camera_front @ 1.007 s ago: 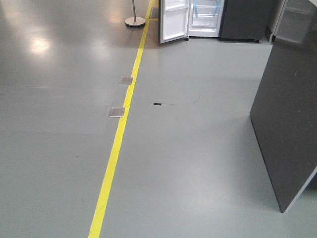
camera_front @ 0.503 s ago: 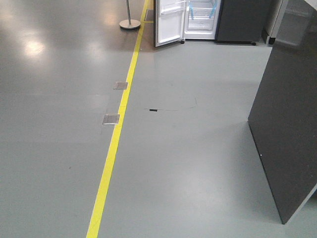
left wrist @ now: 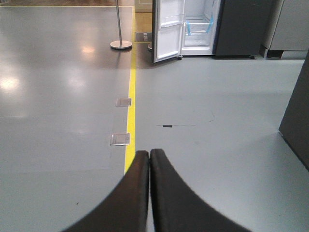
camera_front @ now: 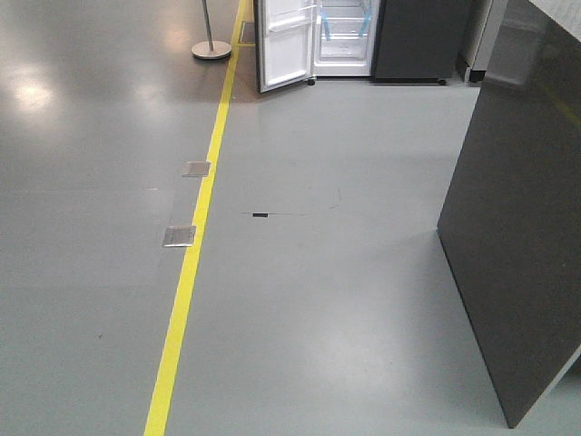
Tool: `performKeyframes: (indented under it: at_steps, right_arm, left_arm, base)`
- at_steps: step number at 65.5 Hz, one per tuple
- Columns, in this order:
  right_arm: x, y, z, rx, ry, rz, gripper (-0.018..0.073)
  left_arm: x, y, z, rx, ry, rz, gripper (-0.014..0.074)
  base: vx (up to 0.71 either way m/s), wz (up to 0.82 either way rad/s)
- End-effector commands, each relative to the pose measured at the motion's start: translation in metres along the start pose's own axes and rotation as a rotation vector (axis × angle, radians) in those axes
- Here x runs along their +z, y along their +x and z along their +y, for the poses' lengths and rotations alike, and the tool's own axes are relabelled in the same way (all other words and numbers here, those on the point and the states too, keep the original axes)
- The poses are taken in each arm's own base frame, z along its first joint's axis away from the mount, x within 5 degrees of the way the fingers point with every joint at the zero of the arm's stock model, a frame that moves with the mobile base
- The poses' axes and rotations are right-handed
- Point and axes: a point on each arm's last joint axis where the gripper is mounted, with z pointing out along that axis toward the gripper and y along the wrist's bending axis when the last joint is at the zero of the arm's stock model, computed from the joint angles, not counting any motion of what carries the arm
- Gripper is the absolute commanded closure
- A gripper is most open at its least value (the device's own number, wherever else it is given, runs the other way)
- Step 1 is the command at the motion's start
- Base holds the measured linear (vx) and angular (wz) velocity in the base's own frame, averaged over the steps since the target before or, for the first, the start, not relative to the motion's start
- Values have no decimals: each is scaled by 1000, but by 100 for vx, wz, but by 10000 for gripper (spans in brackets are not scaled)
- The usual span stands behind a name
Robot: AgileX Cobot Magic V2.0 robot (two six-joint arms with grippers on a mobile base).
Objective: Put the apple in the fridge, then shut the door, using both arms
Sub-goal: 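Drive the base toward the open white refrigerator, apple held in right gripper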
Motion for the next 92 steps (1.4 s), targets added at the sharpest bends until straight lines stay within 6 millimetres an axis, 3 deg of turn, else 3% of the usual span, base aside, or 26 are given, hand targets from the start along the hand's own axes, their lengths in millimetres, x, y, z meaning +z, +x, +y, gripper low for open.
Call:
performKeyframes:
  at_steps: [1, 92]
  right_arm:
    - [-5, -13, 0, -2, 7, -88, 461]
    - [-5, -13, 0, -2, 7, -88, 461]
  left_arm:
    - [1, 0, 0, -8, 9, -59, 602]
    - [1, 0, 0, -8, 9, -59, 602]
  base:
    - [16, -10]
    - [23, -1]
